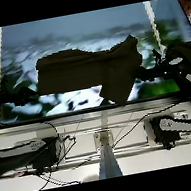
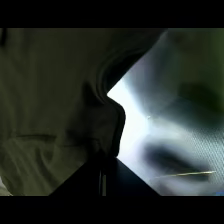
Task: Fold the clothes and pants, and hang the long-sleeved shirts on hangers.
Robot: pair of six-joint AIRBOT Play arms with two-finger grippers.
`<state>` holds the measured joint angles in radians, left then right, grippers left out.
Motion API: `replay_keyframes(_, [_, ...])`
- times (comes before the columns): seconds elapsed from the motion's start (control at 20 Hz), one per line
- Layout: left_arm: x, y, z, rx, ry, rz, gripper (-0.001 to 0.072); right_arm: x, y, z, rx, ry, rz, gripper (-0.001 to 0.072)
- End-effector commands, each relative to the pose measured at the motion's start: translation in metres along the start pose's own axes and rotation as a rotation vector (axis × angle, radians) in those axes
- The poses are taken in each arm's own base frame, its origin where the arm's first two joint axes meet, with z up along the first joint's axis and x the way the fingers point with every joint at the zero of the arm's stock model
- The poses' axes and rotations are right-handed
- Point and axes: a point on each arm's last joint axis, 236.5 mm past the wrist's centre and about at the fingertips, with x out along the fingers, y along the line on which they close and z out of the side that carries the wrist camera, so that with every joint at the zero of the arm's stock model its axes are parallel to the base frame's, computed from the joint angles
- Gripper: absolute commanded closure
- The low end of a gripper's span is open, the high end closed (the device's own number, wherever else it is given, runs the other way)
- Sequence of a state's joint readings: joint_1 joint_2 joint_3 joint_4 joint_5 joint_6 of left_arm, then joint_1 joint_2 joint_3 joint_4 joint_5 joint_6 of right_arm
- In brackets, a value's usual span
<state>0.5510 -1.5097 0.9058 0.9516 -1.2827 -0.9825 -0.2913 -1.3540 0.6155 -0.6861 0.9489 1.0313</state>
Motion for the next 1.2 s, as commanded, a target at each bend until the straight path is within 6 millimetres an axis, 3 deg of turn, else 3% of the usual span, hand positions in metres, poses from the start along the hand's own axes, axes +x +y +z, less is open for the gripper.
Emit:
replay_keyframes(0.0, [0.022, -0.002, 0.011, 0.059, -0.006, 0.04, 0.0129, 0.0, 0.001, 0.0, -0.003, -0.001, 0.001, 0.07])
replay_keyframes(0.15, [0.036, -0.009, 0.014, 0.053, 0.005, 0.014, 0.0154, 0.0, 0.001, 0.0, -0.003, 0.0, 0.002, 0.07])
replay_keyframes(0.3, [0.04, -0.005, 0.015, 0.051, 0.002, 0.02, 0.0494, 0.0, 0.001, 0.0, -0.003, -0.001, 0.002, 0.07])
replay_keyframes(0.4, [0.039, -0.003, 0.019, 0.057, -0.012, 0.029, 0.0667, 0.0, 0.001, 0.0, -0.007, 0.002, 0.004, 0.07])
replay_keyframes(0.65, [0.026, -0.01, 0.032, 0.113, -0.058, 0.04, 0.0692, -0.013, 0.029, -0.001, -0.145, 0.063, 0.08, 0.0701])
replay_keyframes(0.8, [-0.017, -0.032, 0.065, 0.203, -0.185, 0.079, 0.0692, -0.038, 0.062, 0.019, -0.25, 0.056, 0.134, 0.0701])
replay_keyframes(0.9, [-0.061, -0.061, 0.09, 0.286, -0.312, 0.104, 0.0692, -0.068, 0.09, 0.044, -0.347, -0.037, 0.135, 0.0702])
replay_keyframes(1.05, [-0.141, -0.126, 0.112, 0.417, -0.539, 0.104, 0.0692, -0.14, 0.149, 0.075, -0.538, -0.259, 0.112, 0.0701])
replay_keyframes(1.15, [-0.195, -0.175, 0.112, 0.506, -0.693, 0.093, 0.0692, -0.197, 0.194, 0.078, -0.673, -0.422, 0.092, 0.0702])
